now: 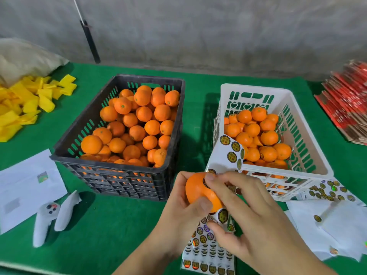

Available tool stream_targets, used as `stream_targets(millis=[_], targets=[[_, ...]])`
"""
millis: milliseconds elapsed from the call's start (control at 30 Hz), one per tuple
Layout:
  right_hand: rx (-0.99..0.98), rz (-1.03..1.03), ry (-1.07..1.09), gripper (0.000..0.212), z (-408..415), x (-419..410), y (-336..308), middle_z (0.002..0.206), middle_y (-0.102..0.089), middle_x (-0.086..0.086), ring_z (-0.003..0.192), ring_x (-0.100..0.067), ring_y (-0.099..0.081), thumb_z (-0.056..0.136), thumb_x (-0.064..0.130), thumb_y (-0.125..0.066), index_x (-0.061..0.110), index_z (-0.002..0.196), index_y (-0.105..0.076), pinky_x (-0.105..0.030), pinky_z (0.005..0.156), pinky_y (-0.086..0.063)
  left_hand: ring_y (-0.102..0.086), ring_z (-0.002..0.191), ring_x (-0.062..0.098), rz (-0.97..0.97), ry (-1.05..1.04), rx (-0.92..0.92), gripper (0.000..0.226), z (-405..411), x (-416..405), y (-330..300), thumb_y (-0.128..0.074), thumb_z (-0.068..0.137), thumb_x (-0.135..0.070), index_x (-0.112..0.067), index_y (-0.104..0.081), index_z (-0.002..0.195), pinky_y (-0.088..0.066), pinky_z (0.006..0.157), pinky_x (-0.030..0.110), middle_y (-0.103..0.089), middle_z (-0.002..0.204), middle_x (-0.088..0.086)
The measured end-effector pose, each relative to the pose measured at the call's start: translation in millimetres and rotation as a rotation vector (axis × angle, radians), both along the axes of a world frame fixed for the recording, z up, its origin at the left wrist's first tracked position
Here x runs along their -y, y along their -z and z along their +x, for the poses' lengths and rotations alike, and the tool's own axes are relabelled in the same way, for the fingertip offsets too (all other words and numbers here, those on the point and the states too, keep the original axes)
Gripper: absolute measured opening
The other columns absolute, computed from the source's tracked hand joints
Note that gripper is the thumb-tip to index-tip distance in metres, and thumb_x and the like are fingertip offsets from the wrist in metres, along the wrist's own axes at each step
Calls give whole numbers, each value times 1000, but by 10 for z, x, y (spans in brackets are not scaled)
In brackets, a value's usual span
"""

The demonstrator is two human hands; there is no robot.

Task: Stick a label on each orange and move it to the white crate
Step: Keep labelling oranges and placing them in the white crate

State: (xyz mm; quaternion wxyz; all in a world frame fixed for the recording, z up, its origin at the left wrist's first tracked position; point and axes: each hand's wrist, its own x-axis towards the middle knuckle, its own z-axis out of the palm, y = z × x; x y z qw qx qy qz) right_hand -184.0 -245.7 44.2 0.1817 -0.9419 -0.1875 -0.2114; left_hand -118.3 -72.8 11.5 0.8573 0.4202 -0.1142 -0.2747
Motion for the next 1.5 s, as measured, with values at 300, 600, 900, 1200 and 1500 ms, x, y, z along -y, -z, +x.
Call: stream_targets(millis=[300, 600, 900, 1200, 1500], targets=[[-37, 273, 26, 58, 128, 46, -134, 146, -46, 16, 132, -14, -55, 87, 47, -75, 32, 141, -57, -30, 98, -52, -57, 123, 40, -53, 192, 8, 94, 107, 73, 49, -92, 73, -37, -3, -45, 146, -48, 107, 53, -57, 135, 28], [-30, 668, 512, 97, 585, 667, -177, 165, -27, -4, 151, -7, -28, 83, 72, -72, 29, 161, -35, -40, 121, -37, -57, 99, 28, 210, 45, 2, 26, 306, 122, 146, -74, 88, -27, -23, -76, 113, -51, 89, 38, -62, 101, 12], [-750, 1620, 205, 15, 506, 401, 333, 126, -75, -14, 109, -25, -77, 84, 18, -78, 16, 98, -82, -30, 74, -63, -59, 78, 12, 536, -37, 457, 20, 919, -114, 109, -62, 102, -21, -31, -69, 118, -48, 70, 23, -71, 96, -2], [-565, 1645, 265, 44, 616, 364, 333, 132, -74, -4, 121, -25, -71, 90, 15, -65, 12, 134, -67, -45, 98, -54, -58, 119, 37, 1842, 389, 949, 39, 2425, -326, 459, -53, 105, -9, -8, -41, 142, -50, 96, 48, -46, 145, 17], [-572, 1683, 224, 35, 610, 307, 381, 133, -73, -5, 119, -24, -72, 89, 13, -67, 25, 121, -77, -33, 86, -62, -53, 130, 40, 1933, 937, 779, 67, 2594, -208, 678, -74, 95, -32, -14, -42, 152, -54, 102, 52, -46, 154, 14]])
